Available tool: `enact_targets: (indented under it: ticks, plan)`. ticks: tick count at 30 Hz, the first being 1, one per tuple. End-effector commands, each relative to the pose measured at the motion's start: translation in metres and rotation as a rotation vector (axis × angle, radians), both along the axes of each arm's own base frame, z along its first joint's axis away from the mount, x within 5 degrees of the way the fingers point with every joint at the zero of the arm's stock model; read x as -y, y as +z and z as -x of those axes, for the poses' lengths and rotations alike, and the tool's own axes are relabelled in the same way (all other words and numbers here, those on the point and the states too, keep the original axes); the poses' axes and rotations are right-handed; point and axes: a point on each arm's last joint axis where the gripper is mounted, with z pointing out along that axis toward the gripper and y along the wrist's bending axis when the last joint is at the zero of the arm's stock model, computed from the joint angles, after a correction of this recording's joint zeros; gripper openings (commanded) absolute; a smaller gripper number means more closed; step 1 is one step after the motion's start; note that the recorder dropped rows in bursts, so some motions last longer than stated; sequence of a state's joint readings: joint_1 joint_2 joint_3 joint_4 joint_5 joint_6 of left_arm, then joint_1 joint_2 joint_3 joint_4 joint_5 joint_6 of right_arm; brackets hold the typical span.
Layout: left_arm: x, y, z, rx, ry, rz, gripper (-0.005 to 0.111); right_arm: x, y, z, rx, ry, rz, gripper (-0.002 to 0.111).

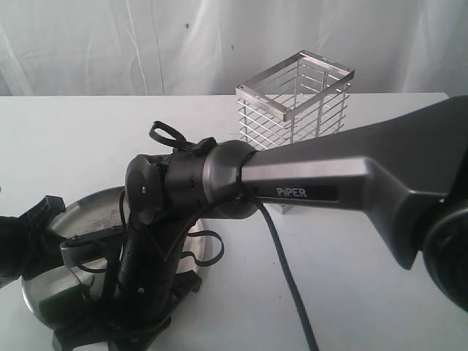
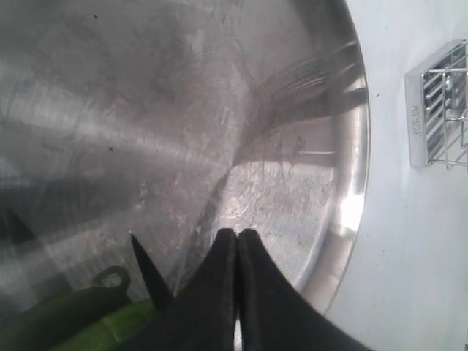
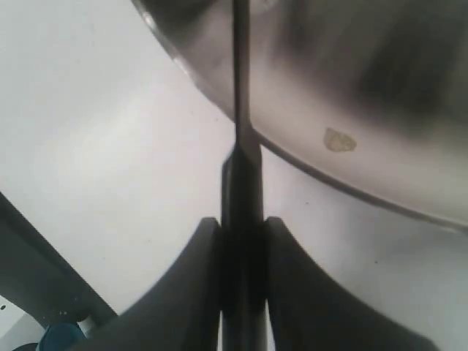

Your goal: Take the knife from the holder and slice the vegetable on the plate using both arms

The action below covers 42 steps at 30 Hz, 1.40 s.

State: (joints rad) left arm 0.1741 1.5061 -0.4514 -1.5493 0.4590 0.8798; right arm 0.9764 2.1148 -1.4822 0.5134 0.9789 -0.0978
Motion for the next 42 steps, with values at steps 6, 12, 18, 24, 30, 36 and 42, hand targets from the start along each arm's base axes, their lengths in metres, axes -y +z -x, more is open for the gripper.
enact_targets:
  ticks: [6,12,18,24,30,36,42]
  plan:
    - [-0.002,-0.009,0.007,-0.058,-0.085,-0.088,0.0,0.0,0.002,0.0,-0.003,0.007,-0.002,0.003]
    - [-0.006,-0.026,0.008,-0.159,-0.076,-0.111,0.0,0.0,0.002,0.0,-0.003,0.007,-0.002,0.003]
    - [-0.002,-0.022,0.004,-0.142,-0.068,-0.037,0.0,0.0,0.002,0.001,-0.01,0.012,0.004,0.003]
    - [0.0,0.004,-0.01,-0.022,-0.103,-0.019,0.0,0.003,0.003,0.004,-0.04,0.03,0.028,0.003]
    - [-0.002,0.015,-0.015,0.015,-0.128,-0.064,0.0,0.006,0.003,0.007,-0.075,0.051,0.057,0.003]
    - [-0.014,0.01,-0.01,-0.096,-0.105,-0.171,0.0,0.008,0.003,0.009,-0.095,0.063,0.074,0.003]
    - [-0.017,0.041,-0.002,0.007,-0.053,-0.094,0.0,0.002,0.012,0.009,-0.118,0.051,0.045,0.003]
